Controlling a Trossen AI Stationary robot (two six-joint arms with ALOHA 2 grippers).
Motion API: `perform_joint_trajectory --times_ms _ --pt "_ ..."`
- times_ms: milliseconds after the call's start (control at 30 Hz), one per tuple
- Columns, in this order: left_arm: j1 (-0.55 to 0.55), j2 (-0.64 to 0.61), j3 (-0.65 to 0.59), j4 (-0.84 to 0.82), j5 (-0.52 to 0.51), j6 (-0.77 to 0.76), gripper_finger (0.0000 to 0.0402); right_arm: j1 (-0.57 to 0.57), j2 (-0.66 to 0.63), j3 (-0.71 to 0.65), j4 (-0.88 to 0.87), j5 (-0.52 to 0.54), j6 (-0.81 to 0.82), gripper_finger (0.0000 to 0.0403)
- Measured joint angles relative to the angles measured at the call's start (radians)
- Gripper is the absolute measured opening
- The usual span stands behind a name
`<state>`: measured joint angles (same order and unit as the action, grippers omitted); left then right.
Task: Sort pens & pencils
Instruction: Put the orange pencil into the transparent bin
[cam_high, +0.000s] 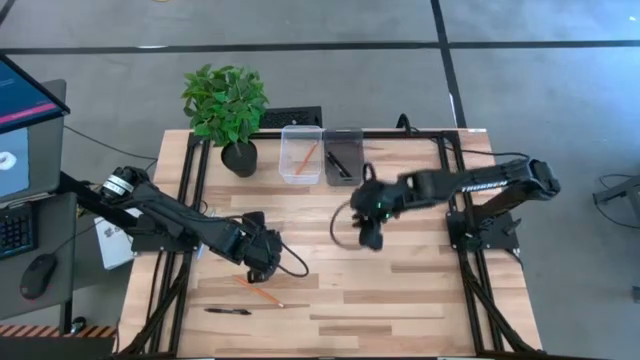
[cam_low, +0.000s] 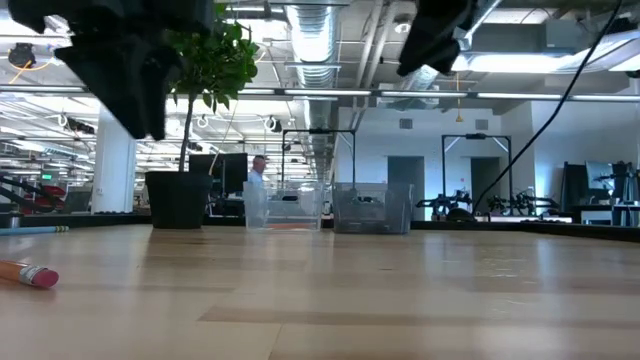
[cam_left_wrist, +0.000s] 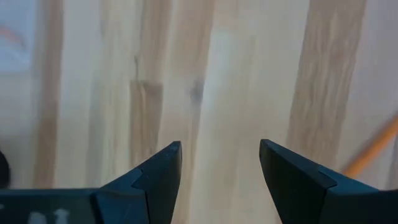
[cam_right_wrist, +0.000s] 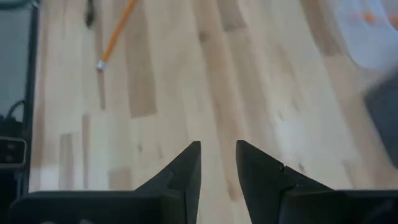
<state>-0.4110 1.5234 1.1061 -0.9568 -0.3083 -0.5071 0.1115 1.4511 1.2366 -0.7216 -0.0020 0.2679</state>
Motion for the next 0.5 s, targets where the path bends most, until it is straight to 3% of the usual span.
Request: perform_joint_trajectory --times_ms 233,367,500 --pt "-0.040 0.000 -0.033 -0.050 0.068 -0.056 0.0208 0.127 0.097 0.001 0.086 0.093 0.021 0.0125" --pt "-0.081 0.000 -0.098 -0.046 0.071 -0.065 0.0209 0.157 0.134 0.000 0.110 0.112 0.022 0.0125" --pt "-0.131 0.000 -0.159 -0.032 0.147 -0.087 0.0209 0.158 0.164 0.000 0.129 0.112 0.022 0.0125"
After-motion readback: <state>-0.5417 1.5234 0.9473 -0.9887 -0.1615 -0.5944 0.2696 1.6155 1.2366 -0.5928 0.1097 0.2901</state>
